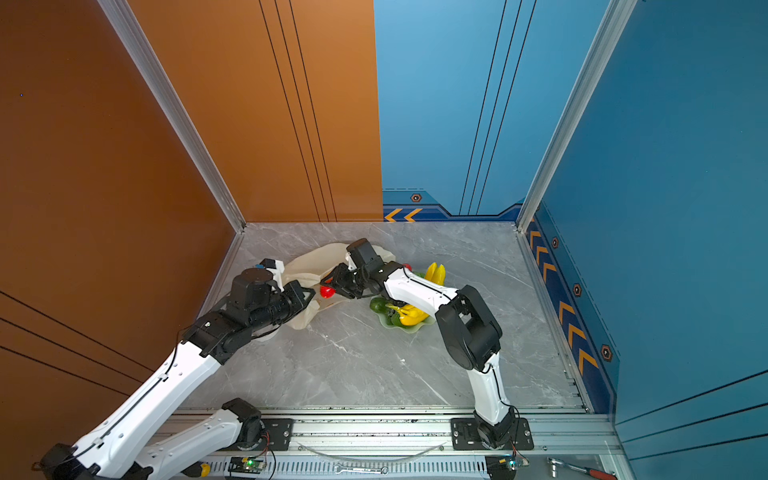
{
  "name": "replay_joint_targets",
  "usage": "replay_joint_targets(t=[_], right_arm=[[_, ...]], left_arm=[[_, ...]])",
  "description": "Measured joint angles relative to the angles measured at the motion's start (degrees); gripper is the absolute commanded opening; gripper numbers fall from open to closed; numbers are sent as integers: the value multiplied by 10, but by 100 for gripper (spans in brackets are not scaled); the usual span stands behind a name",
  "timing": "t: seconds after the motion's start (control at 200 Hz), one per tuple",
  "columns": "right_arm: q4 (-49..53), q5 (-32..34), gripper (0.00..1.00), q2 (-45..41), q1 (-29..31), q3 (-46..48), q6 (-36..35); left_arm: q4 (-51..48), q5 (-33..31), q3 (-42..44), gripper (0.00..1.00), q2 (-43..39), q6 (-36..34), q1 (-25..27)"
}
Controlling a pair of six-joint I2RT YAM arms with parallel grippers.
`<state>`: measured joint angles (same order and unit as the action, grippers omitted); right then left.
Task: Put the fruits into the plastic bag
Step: 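Carry the mango into the bag mouth held by the left gripper and release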
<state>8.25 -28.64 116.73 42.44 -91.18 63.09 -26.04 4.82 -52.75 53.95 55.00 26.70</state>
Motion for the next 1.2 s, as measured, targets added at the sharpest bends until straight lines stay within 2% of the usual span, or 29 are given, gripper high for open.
replay_joint_targets(t=[0.501, 0.586, 0.671, 0.766, 1.202], right_arm=[[-79, 71, 47, 89, 10, -9, 65], [-87, 75, 59, 99, 12, -19, 75], [-98, 75, 80, 107, 15, -36, 76], [-107, 74, 86, 111, 19, -57, 77], [-127, 55, 86, 112, 19, -77, 61]], left_arm=[[133, 35, 76, 0, 18, 95, -19], [144, 38, 76, 0, 20, 99, -19], [154, 41, 76, 0, 20, 101, -19], [158, 43, 76, 0, 20, 105, -19], [162, 45, 76, 0, 24, 106, -20]])
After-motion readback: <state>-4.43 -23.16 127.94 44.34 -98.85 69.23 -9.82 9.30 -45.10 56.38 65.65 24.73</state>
